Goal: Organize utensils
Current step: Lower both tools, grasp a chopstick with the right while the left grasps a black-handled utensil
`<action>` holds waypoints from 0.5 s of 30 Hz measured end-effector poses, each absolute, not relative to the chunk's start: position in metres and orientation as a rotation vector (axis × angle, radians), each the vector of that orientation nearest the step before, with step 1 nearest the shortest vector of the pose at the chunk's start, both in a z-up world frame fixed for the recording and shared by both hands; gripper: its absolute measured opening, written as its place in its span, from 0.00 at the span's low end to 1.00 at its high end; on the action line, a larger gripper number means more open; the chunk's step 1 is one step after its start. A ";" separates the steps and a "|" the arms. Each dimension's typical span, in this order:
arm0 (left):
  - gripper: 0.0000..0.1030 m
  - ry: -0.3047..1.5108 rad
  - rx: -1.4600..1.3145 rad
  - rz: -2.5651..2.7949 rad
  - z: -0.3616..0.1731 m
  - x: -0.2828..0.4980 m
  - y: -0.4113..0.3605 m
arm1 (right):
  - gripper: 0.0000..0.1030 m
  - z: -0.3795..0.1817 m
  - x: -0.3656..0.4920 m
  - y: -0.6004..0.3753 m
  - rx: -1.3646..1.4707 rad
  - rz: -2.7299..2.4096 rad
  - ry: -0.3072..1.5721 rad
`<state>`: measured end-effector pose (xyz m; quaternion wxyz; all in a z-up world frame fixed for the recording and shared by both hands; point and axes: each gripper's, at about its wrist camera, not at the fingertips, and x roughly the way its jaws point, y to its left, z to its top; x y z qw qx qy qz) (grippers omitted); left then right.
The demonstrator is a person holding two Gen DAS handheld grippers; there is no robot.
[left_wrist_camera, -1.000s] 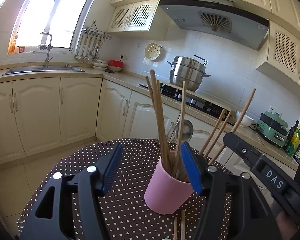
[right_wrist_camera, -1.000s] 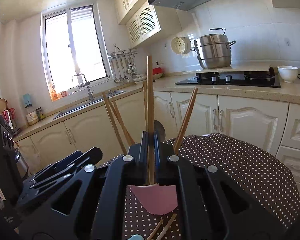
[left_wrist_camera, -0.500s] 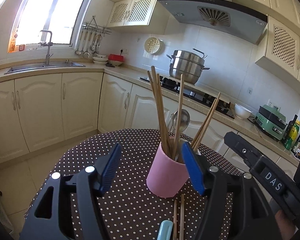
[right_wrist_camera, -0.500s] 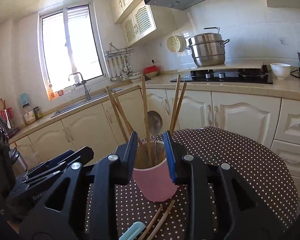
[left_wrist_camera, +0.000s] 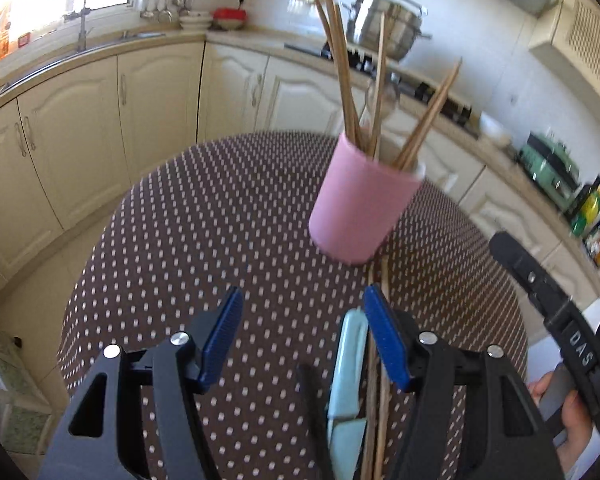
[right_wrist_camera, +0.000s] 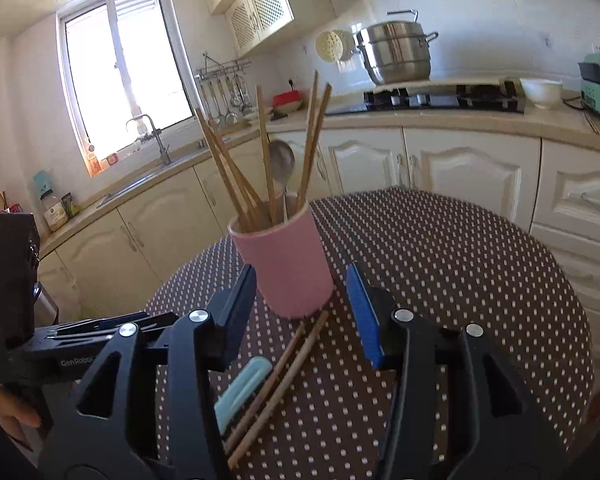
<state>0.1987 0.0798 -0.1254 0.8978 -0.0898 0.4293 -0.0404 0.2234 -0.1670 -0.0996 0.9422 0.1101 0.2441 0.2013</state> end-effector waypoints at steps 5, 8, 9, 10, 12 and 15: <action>0.59 1.012 -0.142 -0.069 -0.147 0.182 0.075 | 0.47 -0.119 0.219 -0.169 0.229 0.418 0.575; 0.49 1.063 -0.136 -0.060 -0.158 0.177 0.073 | 0.48 -0.126 0.215 -0.167 0.226 0.431 0.608; 0.48 1.073 -0.140 -0.057 -0.160 0.175 0.074 | 0.48 -0.128 0.214 -0.164 0.223 0.436 0.619; 0.47 1.086 -0.141 -0.056 -0.163 0.174 0.074 | 0.48 -0.129 0.213 -0.162 0.218 0.438 0.627; 0.46 1.108 -0.139 -0.055 -0.169 0.174 0.072 | 0.48 -0.131 0.211 -0.159 0.213 0.451 0.642; 0.44 1.130 -0.123 -0.044 -0.178 0.173 0.068 | 0.48 -0.134 0.209 -0.157 0.206 0.464 0.662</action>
